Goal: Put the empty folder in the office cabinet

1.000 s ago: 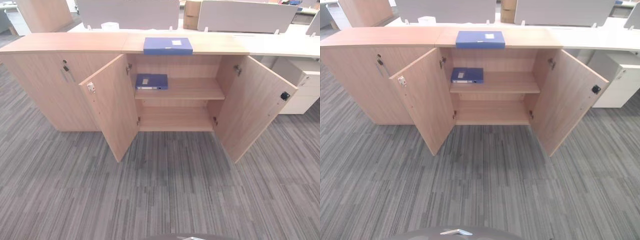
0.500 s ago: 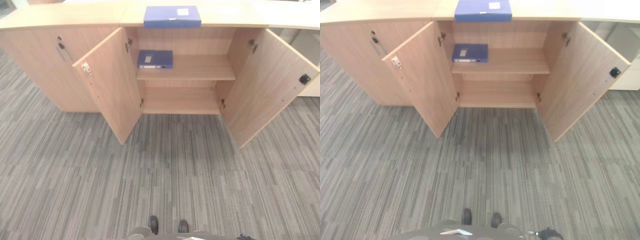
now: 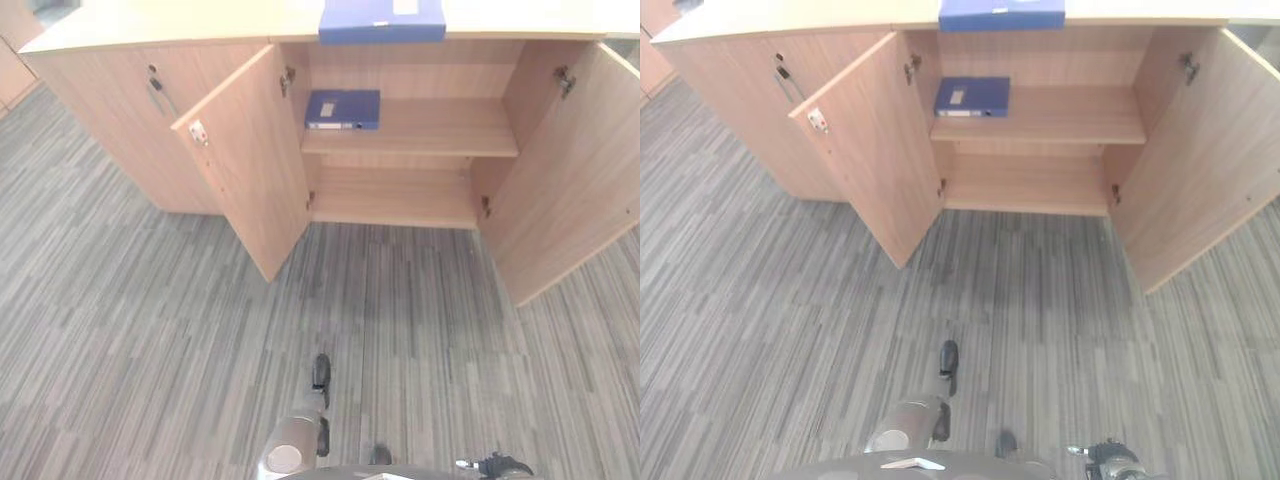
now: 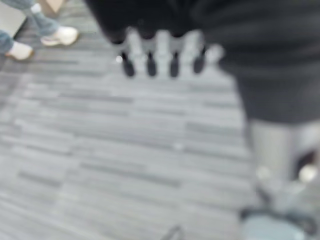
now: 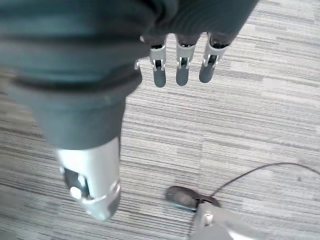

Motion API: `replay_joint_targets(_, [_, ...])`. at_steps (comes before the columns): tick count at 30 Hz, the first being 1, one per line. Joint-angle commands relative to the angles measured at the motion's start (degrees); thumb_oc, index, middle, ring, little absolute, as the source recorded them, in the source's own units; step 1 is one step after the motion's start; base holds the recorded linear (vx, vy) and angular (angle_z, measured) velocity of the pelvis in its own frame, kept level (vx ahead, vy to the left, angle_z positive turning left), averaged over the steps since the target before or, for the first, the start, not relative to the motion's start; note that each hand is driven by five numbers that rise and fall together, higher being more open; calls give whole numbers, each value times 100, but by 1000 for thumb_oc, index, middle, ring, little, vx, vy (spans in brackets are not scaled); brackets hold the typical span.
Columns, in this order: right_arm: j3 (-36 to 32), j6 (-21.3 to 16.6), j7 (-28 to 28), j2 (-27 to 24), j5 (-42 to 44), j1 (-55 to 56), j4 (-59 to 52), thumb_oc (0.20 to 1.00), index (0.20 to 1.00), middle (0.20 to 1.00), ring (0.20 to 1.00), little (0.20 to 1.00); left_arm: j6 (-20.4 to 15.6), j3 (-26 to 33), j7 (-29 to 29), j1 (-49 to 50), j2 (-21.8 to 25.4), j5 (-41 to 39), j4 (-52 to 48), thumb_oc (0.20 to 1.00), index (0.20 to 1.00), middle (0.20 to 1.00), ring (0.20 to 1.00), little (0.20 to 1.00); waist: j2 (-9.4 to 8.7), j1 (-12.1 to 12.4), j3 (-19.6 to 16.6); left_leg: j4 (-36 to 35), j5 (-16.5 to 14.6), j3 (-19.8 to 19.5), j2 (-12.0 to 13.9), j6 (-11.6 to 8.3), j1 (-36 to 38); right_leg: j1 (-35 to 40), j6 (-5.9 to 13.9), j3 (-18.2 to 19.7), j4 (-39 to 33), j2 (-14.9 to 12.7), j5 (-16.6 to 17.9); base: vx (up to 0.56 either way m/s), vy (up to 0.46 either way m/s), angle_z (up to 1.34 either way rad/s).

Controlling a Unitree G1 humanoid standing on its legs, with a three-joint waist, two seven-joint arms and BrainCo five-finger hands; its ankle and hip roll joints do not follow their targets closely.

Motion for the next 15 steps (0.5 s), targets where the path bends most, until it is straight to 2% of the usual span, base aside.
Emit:
replay_joint_targets(1, [28, 43, -5, -98, -24, 235, 45, 1000, 1000, 1000, 1000, 1000, -10, 84, 43, -36, 225, 45, 195, 1000, 1000, 1000, 1000, 1000, -230, 9, -433, 176, 165, 23, -275, 390, -198, 388, 830, -312, 374, -216, -75, 392, 165, -59])
replay_joint_targets(3, [31, 52, 8, -85, -41, 245, 53, 1000, 1000, 1000, 1000, 1000, -10, 91, 49, -32, 237, 30, 203, 1000, 1000, 1000, 1000, 1000, -261, 25, -478, 230, 90, 27, -355, 444, -143, 324, 889, -285, 604, -307, -45, 246, 124, -46])
replay_joint_targets(4, [14, 61, 36, -72, -22, 228, 38, 1000, 1000, 1000, 1000, 1000, 0, 92, 34, -42, 257, 30, 219, 1000, 1000, 1000, 1000, 1000, -281, 16, -524, 212, -98, 89, -493, 559, 60, 79, 1040, -232, 1263, -466, 129, 285, 159, -44])
replay_joint_targets(5, [14, 61, 36, -72, -22, 228, 38, 1000, 1000, 1000, 1000, 1000, 0, 92, 34, -42, 258, 30, 219, 1000, 1000, 1000, 1000, 1000, -281, 17, -524, 212, -98, 90, -493, 559, 60, 78, 1040, -232, 1264, -466, 128, 339, 282, -32])
replay_joint_targets(6, [-78, 49, 30, -120, 40, 196, -9, 1000, 1000, 1000, 1000, 1000, 13, 86, 14, -58, 232, -8, 223, 1000, 1000, 1000, 1000, 1000, -246, -22, -485, 197, -309, 146, -727, 744, 282, -345, 1278, -351, 2337, -815, 914, 147, 166, -20])
replay_joint_targets(7, [-78, 49, 31, -120, 40, 196, -9, 1000, 1000, 1000, 1000, 1000, 13, 86, 14, -57, 232, -8, 223, 1000, 1000, 1000, 1000, 1000, -244, -21, -488, 198, -309, 148, -726, 744, 278, -349, 1277, -349, 2337, -814, 915, 277, 363, -23])
replay_joint_targets(8, [-200, 37, -9, -179, 194, 141, -69, 1000, 1000, 1000, 1000, 1000, 29, 49, 43, -128, 225, -65, 200, 1000, 1000, 1000, 1000, 1000, -122, -149, -324, 125, -457, 128, -902, 936, 629, -847, 1223, -466, 3541, -1109, 1799, 229, 310, -17])
replay_joint_targets(9, [-259, 31, -46, -177, 282, 104, -120, 1000, 1000, 1000, 1000, 1000, 33, 37, 60, -164, 242, -110, 174, 1000, 1000, 1000, 1000, 1000, -20, -224, -241, 44, -571, 106, -898, 990, 908, -1183, 1134, -607, 4135, -1250, 1859, 375, 387, -14])
replay_joint_targets(10, [-286, 14, -90, -165, 355, 80, -156, 1000, 1000, 1000, 1000, 1000, 31, 21, 86, -196, 258, -152, 152, 1000, 1000, 1000, 1000, 1000, 43, -266, -222, -34, -735, 92, -899, 985, 1110, -1374, 1138, -791, 4377, -1452, 1765, 196, 189, 5])
replay_joint_targets(11, [-286, 15, -96, -165, 359, 73, -162, 1000, 1000, 1000, 1000, 1000, 31, 23, 86, -205, 256, -155, 151, 1000, 1000, 1000, 1000, 1000, 70, -277, -199, -23, -671, 115, -870, 1005, 1076, -1406, 1075, -848, 4404, -1448, 1795, 275, 88, 19])
replay_joint_targets(12, [-259, -4, -114, -138, 419, 38, -246, 1000, 1000, 1000, 1000, 1000, 7, 5, 110, -271, 268, -238, 103, 1000, 1000, 1000, 1000, 1000, 199, -370, -100, -47, -835, 92, -733, 944, 1348, -1809, 951, -1291, 4178, -1681, 1403, 228, -44, 41])
replay_joint_targets(13, [-242, -1, -100, -125, 425, 6, -255, 1000, 1000, 1000, 1000, 1000, -16, -18, 118, -308, 266, -240, 75, 1000, 1000, 1000, 1000, 1000, 263, -438, -33, -47, -887, 24, -639, 889, 1473, -1985, 911, -1424, 3827, -1666, 1185, 356, -122, 20])
replay_joint_targets(15, [-304, -32, -109, -125, 608, -26, -361, 1000, 1000, 1000, 1000, 1000, -68, -25, 154, -364, 261, -284, 29, 1000, 1000, 1000, 1000, 1000, 258, -595, 100, -36, -959, -64, -540, 761, 1661, -2042, 992, -1407, 2708, -1533, 1197, 234, -203, -3])
